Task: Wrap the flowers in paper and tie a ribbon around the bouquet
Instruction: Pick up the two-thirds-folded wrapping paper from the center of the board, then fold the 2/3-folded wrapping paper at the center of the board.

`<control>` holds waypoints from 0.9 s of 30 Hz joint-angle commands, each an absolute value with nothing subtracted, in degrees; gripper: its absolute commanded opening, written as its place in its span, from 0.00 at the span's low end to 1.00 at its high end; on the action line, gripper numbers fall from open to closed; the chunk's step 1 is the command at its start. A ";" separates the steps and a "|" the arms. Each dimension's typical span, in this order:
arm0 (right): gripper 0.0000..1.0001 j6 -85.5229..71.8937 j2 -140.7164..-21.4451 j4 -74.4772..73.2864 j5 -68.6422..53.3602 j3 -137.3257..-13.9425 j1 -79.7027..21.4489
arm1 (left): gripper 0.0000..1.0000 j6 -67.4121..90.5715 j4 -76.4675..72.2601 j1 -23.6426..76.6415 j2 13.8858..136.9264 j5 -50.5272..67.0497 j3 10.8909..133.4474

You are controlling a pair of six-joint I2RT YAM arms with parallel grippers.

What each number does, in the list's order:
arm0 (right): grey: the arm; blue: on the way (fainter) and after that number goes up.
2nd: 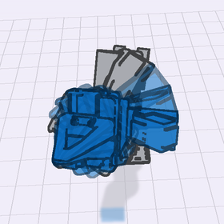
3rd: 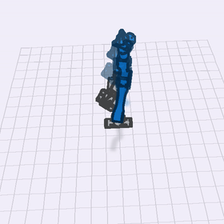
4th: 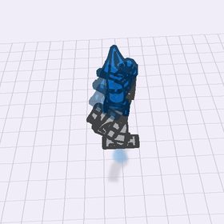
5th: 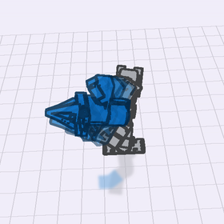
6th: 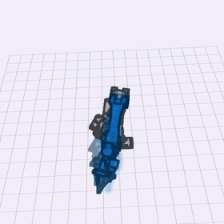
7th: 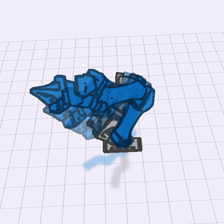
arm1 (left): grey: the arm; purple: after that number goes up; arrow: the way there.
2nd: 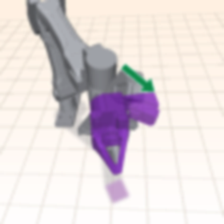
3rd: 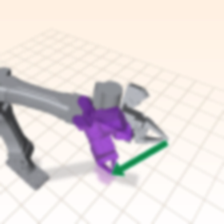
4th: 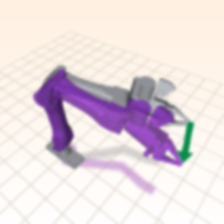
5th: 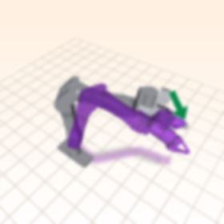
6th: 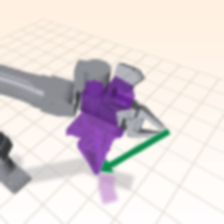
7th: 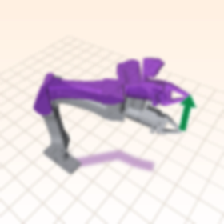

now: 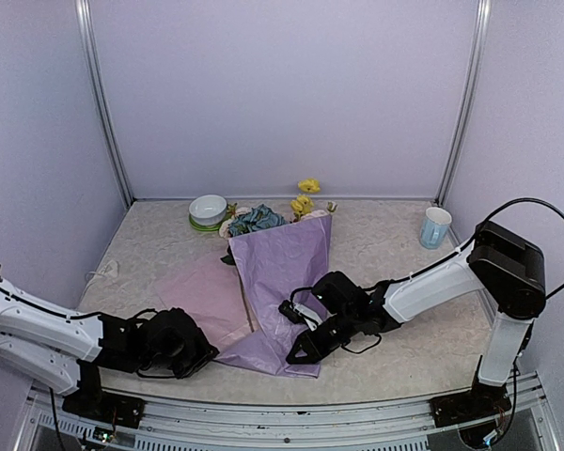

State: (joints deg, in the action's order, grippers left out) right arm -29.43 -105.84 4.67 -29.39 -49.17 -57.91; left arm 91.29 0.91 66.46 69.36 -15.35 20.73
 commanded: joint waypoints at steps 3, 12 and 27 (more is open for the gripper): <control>0.07 -29.93 -107.50 0.44 -28.60 -47.45 -58.80 | 0.00 86.59 5.06 67.37 72.05 -18.93 26.24; 0.06 -31.51 -109.20 2.35 -30.10 -47.52 -58.47 | 0.00 77.48 19.18 73.36 78.57 -29.55 44.64; 0.06 -37.28 -108.75 13.55 -36.34 -44.57 -56.67 | 0.00 48.94 13.13 73.86 94.04 -23.23 62.35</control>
State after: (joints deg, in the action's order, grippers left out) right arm -34.85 -107.07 12.08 -34.28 -46.39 -56.93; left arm 58.81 16.73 75.22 90.39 -28.05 58.70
